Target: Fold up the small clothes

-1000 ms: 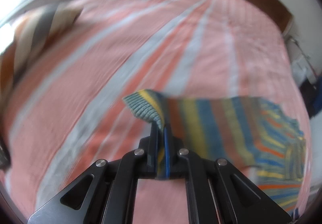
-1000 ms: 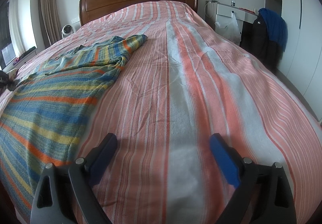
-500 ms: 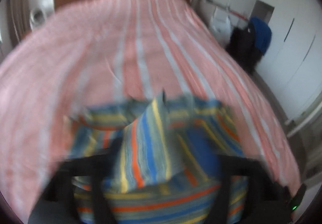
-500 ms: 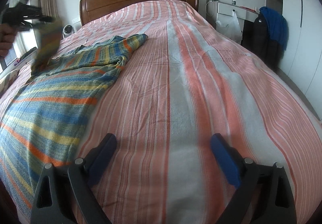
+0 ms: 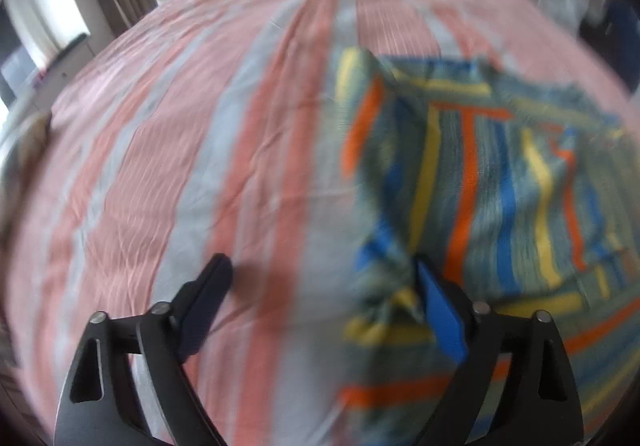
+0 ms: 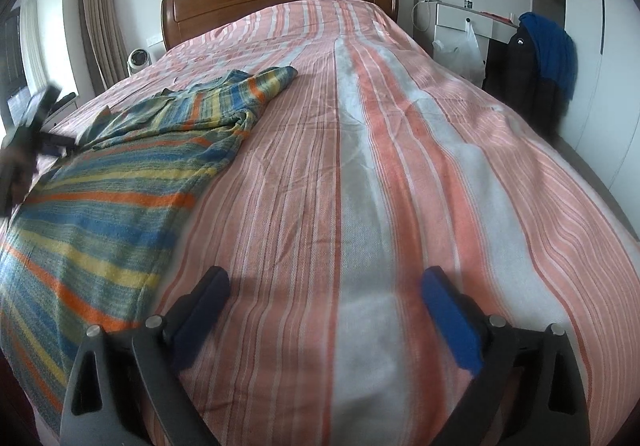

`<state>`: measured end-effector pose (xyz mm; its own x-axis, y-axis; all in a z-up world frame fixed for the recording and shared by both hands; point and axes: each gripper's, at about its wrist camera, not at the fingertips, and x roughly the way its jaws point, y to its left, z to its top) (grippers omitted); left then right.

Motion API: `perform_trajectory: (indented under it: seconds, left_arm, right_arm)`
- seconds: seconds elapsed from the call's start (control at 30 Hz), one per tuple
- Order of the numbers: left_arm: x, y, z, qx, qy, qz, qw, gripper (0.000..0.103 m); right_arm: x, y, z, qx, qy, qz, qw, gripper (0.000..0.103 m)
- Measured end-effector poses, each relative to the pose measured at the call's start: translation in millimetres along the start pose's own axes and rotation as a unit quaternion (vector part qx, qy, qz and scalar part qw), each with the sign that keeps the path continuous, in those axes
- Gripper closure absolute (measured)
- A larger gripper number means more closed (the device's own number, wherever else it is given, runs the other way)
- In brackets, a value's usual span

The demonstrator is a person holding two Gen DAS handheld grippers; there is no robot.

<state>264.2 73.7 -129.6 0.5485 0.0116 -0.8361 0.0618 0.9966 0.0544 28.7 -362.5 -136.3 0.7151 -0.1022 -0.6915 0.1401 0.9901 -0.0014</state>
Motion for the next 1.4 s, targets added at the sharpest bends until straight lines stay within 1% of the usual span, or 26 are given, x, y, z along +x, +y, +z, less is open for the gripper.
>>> perform_trajectory:
  seconds: [0.03,0.13,0.23,0.37,0.5,0.6,0.63,0.67,0.7,0.73,0.77,0.8,0.83,0.87,0.9,0.93,0.97,1.0,1.03,1.07,1.13,1.17,1.23,1.3,1.37,1.4]
  left_arm:
    - [-2.6,8.3,-2.9,-0.010,0.002,0.004,0.9999,0.002]
    - [-17.2,28.1,-11.8,-0.028,0.002,-0.019,0.9994,0.003]
    - [-38.6,35.3,-23.9,-0.015,-0.011,-0.015,0.9997,0.004]
    - [-69.0,45.9,-44.5,-0.011,-0.037,-0.028,0.9989,0.004]
    - [-81.7,67.3,-73.1,-0.028,-0.070,-0.006,0.9971,0.003]
    - [-67.4,79.8,-96.1,-0.035,-0.071,0.021,0.9966,0.002]
    - [-58.3,84.8,-106.4,-0.039,-0.067,0.027,0.9966,0.002]
    - [-52.3,91.8,-118.3,-0.053,-0.078,0.017,0.9954,0.000]
    - [-53.5,97.7,-126.9,-0.070,-0.103,0.002,0.9922,0.000]
    - [-53.7,99.3,-127.5,-0.080,-0.108,0.002,0.9910,0.000]
    - [-52.4,97.4,-123.5,-0.080,-0.102,0.010,0.9915,0.000]
    - [-49.9,93.0,-119.9,-0.073,-0.099,0.019,0.9922,0.000]
    - [-48.3,90.4,-119.0,-0.068,-0.100,0.024,0.9923,0.000]
    - [-47.4,88.1,-118.1,-0.065,-0.102,0.028,0.9922,0.000]
    - [-46.5,87.8,-117.1,-0.065,-0.103,0.028,0.9922,0.000]
    - [-46.2,88.4,-116.1,-0.068,-0.104,0.024,0.9920,0.000]
    - [-47.0,90.6,-117.8,-0.070,-0.104,0.021,0.9919,0.000]
    - [-48.7,92.4,-120.5,-0.070,-0.106,0.019,0.9917,0.000]
    - [-48.6,91.7,-120.0,-0.070,-0.108,0.020,0.9915,0.000]
    - [-48.4,92.9,-123.3,-0.070,-0.109,0.020,0.9913,0.000]
    - [-47.7,93.0,-123.9,-0.070,-0.114,0.021,0.9908,0.000]
    - [-48.6,94.9,-126.9,-0.070,-0.115,0.020,0.9906,0.000]
    - [-48.2,95.2,-127.2,-0.070,-0.118,0.019,0.9904,0.000]
    - [-48.2,96.1,-127.9,-0.071,-0.119,0.017,0.9902,0.000]
    - [-47.5,96.3,-127.0,-0.070,-0.119,0.017,0.9902,0.000]
    - [-47.6,96.4,-127.4,-0.071,-0.119,0.018,0.9902,0.000]
  right_arm:
    - [0.0,0.1,-0.2,0.000,-0.001,0.000,1.000,0.007]
    - [0.1,0.1,-0.3,-0.001,-0.001,0.000,1.000,0.007]
    - [0.1,-0.1,-0.3,-0.001,0.000,-0.001,1.000,0.006]
    - [-0.4,0.0,-0.6,-0.001,-0.001,-0.001,1.000,0.006]
    - [-1.3,0.4,-1.3,-0.001,-0.003,-0.001,1.000,0.006]
    - [-1.5,1.0,-0.2,-0.002,0.001,-0.003,1.000,0.007]
    - [-2.3,2.7,5.5,-0.009,0.022,-0.005,1.000,0.008]
    - [-4.2,4.7,11.4,-0.017,0.038,-0.006,0.999,0.014]
    - [-7.9,8.2,19.2,-0.031,0.048,-0.003,0.998,0.019]
    - [-13.9,14.1,30.7,-0.047,0.055,0.003,0.997,0.025]
    - [-20.9,22.1,47.1,-0.059,0.063,0.018,0.996,0.028]
    - [-27.1,32.3,66.8,-0.063,0.071,0.046,0.994,0.030]
    - [-29.7,39.5,79.1,-0.064,0.077,0.073,0.992,0.037]
    - [-29.2,52.5,99.1,-0.058,0.093,0.117,0.987,0.044]
    - [-23.7,68.0,118.1,-0.049,0.115,0.163,0.979,0.047]
    - [-18.3,77.9,128.4,-0.043,0.126,0.189,0.973,0.054]
    - [-6.8,93.6,143.1,-0.032,0.140,0.225,0.964,0.059]
    - [4.4,105.4,152.6,-0.019,0.146,0.249,0.957,0.062]
    - [20.2,117.1,161.5,-0.002,0.154,0.271,0.950,0.068]
    - [45.2,129.9,170.5,0.026,0.169,0.294,0.940,0.072]
    - [79.9,142.3,177.2,0.071,0.188,0.314,0.928,0.073]
    - [102.0,147.5,178.4,0.106,0.201,0.329,0.916,0.073]
    - [136.2,152.6,174.9,0.173,0.221,0.336,0.899,0.073]
    - [154.4,156.4,168.5,0.200,0.238,0.313,0.898,0.073]
    - [165.0,155.3,156.6,0.232,0.253,0.276,0.898,0.074]
    - [165.9,154.2,154.6,0.246,0.250,0.274,0.895,0.074]
